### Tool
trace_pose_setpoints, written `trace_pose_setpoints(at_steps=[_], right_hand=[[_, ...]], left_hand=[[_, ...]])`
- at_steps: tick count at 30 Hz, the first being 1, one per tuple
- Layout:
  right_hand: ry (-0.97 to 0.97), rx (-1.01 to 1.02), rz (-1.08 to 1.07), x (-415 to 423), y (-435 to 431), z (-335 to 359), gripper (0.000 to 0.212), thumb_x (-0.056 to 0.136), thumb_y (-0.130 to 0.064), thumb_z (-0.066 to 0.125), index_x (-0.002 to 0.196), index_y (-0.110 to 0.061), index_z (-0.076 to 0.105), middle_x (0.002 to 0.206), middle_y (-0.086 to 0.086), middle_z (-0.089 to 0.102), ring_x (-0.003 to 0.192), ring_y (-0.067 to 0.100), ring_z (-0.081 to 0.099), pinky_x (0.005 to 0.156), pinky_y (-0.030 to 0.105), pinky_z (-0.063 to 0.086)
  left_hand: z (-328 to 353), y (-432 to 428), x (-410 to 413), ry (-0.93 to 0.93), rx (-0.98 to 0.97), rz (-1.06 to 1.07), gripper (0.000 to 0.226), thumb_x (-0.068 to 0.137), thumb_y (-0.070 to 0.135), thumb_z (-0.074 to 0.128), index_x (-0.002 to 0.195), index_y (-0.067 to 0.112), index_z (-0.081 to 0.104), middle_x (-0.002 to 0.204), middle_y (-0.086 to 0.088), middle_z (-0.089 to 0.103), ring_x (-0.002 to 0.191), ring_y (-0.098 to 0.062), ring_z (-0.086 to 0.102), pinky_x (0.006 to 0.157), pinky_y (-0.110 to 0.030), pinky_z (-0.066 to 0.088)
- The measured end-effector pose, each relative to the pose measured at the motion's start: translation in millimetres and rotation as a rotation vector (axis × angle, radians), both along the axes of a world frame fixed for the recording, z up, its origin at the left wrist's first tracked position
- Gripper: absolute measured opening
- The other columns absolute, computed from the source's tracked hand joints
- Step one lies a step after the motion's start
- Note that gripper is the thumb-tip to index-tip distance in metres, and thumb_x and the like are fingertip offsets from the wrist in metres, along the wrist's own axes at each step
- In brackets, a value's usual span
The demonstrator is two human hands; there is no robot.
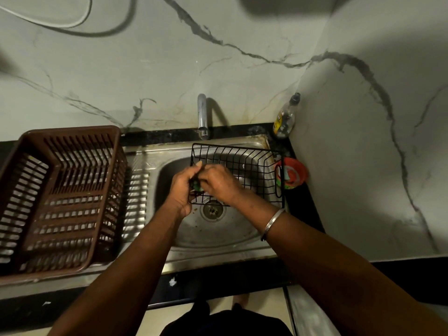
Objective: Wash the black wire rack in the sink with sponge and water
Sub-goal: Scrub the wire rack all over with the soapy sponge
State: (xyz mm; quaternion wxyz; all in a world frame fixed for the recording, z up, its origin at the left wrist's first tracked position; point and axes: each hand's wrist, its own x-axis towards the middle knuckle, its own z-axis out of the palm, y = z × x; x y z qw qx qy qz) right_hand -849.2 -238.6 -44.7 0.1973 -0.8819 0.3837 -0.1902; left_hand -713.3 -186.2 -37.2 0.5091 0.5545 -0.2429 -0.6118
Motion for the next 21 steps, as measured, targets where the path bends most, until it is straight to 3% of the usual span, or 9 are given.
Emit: trace_pose_setpoints(at_steps=[2,6,8,12,15,17,19,21], right_hand=[[-0.056,0.019,-0.075,-2,-2,0,0.004,0.093,-0.009,0.074,0.096,-0.01,0.076,0.095,0.002,0.066,0.088,0.016,0.063,0.082,0.039,0.059],[0.042,0.01,0.098,-4,-2,4,0.004,0.091,-0.008,0.076,0.087,-0.011,0.075,0.091,0.002,0.069,0.083,0.013,0.064,0.082,0.038,0.06],[0.001,0.039,0.043,-5,-3,6,0.004,0.091,-0.009,0.076,0.088,-0.011,0.076,0.091,0.001,0.069,0.083,0.012,0.064,0.081,0.035,0.06],[0.108,0.057,0.171,-3,-3,8,0.005,0.089,-0.011,0.08,0.088,-0.014,0.077,0.095,0.001,0.071,0.087,0.013,0.067,0.085,0.035,0.06],[0.044,0.05,0.084,-7,-2,10,0.01,0.089,-0.008,0.079,0.084,-0.014,0.073,0.091,-0.001,0.068,0.083,0.01,0.063,0.082,0.034,0.06],[0.098,0.032,0.182,-7,-1,13,0.008,0.089,-0.006,0.077,0.085,-0.012,0.074,0.093,0.002,0.069,0.082,0.01,0.062,0.081,0.033,0.059],[0.045,0.001,0.09,-8,-4,17,0.007,0.09,-0.003,0.074,0.087,-0.009,0.074,0.092,0.005,0.069,0.082,0.015,0.064,0.079,0.035,0.059],[-0.078,-0.027,-0.16,-7,-13,13,0.007,0.089,0.0,0.072,0.089,-0.007,0.075,0.091,0.006,0.068,0.082,0.019,0.065,0.076,0.037,0.058]], left_hand=[[1,0,0,-0.005,-0.012,-0.012,0.056,0.085,0.054,0.077,0.118,0.009,0.078,0.118,-0.019,0.076,0.11,-0.03,0.071,0.093,-0.043,0.057],[4,2,1,0.035,0.011,-0.026,0.033,0.095,0.047,0.071,0.099,0.016,0.081,0.099,-0.01,0.078,0.09,-0.021,0.074,0.081,-0.036,0.055],[6,1,0,0.046,0.015,-0.031,0.036,0.094,0.049,0.072,0.102,0.014,0.08,0.1,-0.011,0.077,0.092,-0.022,0.073,0.083,-0.036,0.055],[8,-1,-1,0.031,0.036,-0.042,0.037,0.093,0.051,0.072,0.097,0.015,0.079,0.096,-0.008,0.077,0.088,-0.02,0.073,0.077,-0.032,0.055],[9,-3,-1,0.011,0.015,-0.04,0.051,0.089,0.055,0.075,0.113,0.01,0.077,0.106,-0.013,0.077,0.098,-0.024,0.072,0.085,-0.037,0.055],[9,-3,-1,0.0,0.026,-0.05,0.051,0.091,0.054,0.074,0.114,0.009,0.077,0.105,-0.012,0.077,0.096,-0.024,0.073,0.081,-0.035,0.055],[10,-2,-3,-0.018,0.03,-0.071,0.05,0.089,0.059,0.074,0.111,0.014,0.08,0.102,-0.01,0.078,0.094,-0.024,0.071,0.08,-0.035,0.054],[11,-1,-6,-0.028,0.029,-0.09,0.049,0.085,0.065,0.075,0.106,0.021,0.083,0.097,-0.007,0.077,0.09,-0.023,0.068,0.081,-0.037,0.053]])
